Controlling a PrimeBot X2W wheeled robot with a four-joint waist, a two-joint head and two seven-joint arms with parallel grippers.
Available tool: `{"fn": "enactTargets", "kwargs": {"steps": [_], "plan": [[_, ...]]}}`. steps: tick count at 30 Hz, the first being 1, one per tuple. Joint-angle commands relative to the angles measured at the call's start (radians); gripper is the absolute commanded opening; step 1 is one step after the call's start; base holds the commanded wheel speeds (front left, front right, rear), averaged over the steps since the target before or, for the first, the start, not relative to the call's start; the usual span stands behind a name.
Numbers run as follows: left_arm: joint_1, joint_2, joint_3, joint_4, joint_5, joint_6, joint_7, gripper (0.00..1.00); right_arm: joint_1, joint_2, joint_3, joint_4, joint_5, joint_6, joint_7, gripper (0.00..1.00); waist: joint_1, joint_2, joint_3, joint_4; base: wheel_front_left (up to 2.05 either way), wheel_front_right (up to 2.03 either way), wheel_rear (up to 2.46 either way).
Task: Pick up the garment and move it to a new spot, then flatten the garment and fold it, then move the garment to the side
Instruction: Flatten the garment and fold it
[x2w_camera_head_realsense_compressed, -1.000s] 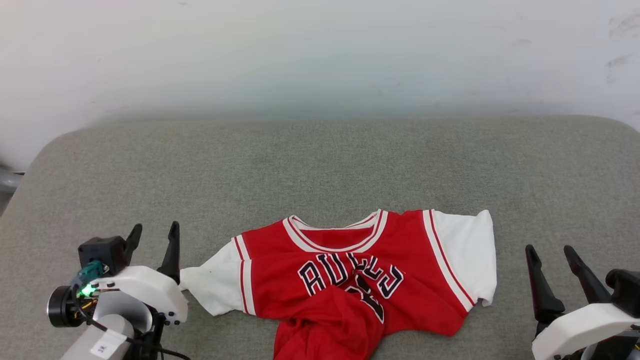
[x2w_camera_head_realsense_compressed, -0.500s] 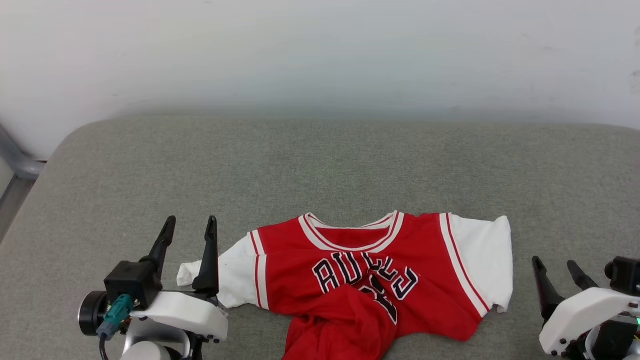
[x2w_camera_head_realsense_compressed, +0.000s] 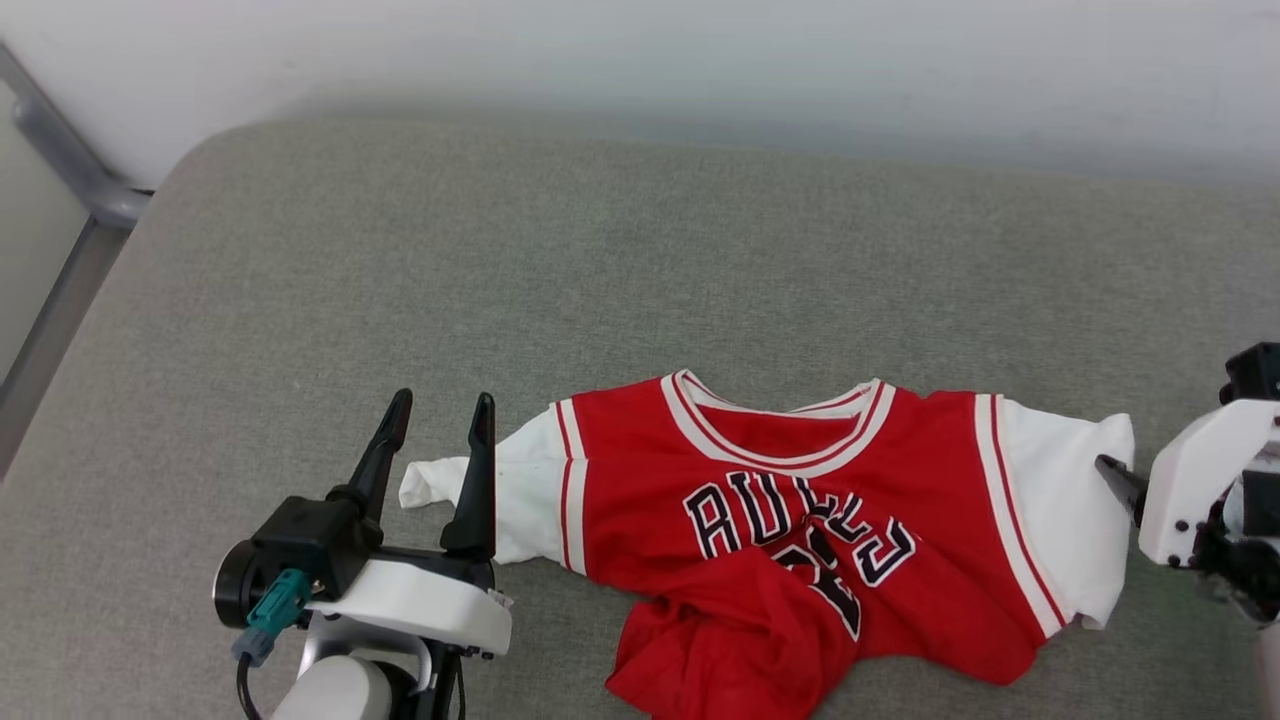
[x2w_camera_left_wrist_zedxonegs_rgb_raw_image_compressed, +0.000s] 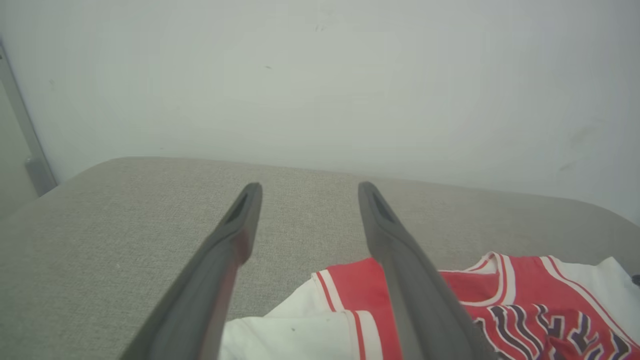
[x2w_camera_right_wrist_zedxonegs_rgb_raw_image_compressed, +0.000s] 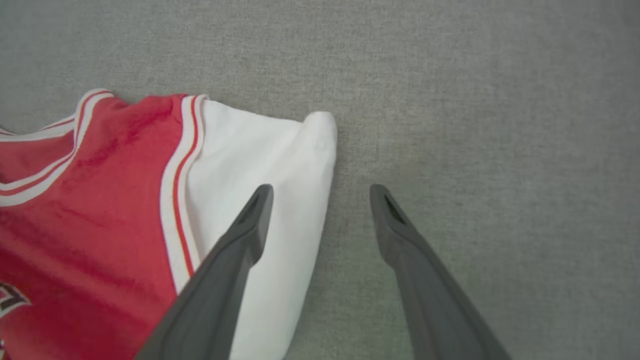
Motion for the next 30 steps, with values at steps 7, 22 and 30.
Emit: {"fn": "enactTargets", "kwargs": {"steps": [7, 22, 30], "plan": [[-0.053, -0.052, 0.031, 0.025, 0.034, -0.055, -0.004, 1.0, -0.138, -0.066, 0.074, 0.131, 0.012, 0.0, 0.058, 1.0, -0.0001, 0.0, 0.107, 0.055, 0.0, 0.0, 0.0], [-0.044, -0.071, 0.115, 0.129, 0.044, -0.13, 0.009, 1.0, -0.156, -0.025, 0.096, 0.247, 0.042, 0.0, 0.127, 0.0, -0.0001, 0.0, 0.081, 0.033, 0.0, 0.0, 0.0], [-0.138, 0.052, 0.173, 0.147, -0.061, -0.181, 0.271, 1.0, -0.144, -0.024, 0.084, 0.081, 0.043, 0.0, 0.046, 0.0, -0.0001, 0.0, 0.045, -0.022, 0.0, 0.0, 0.0]]}}
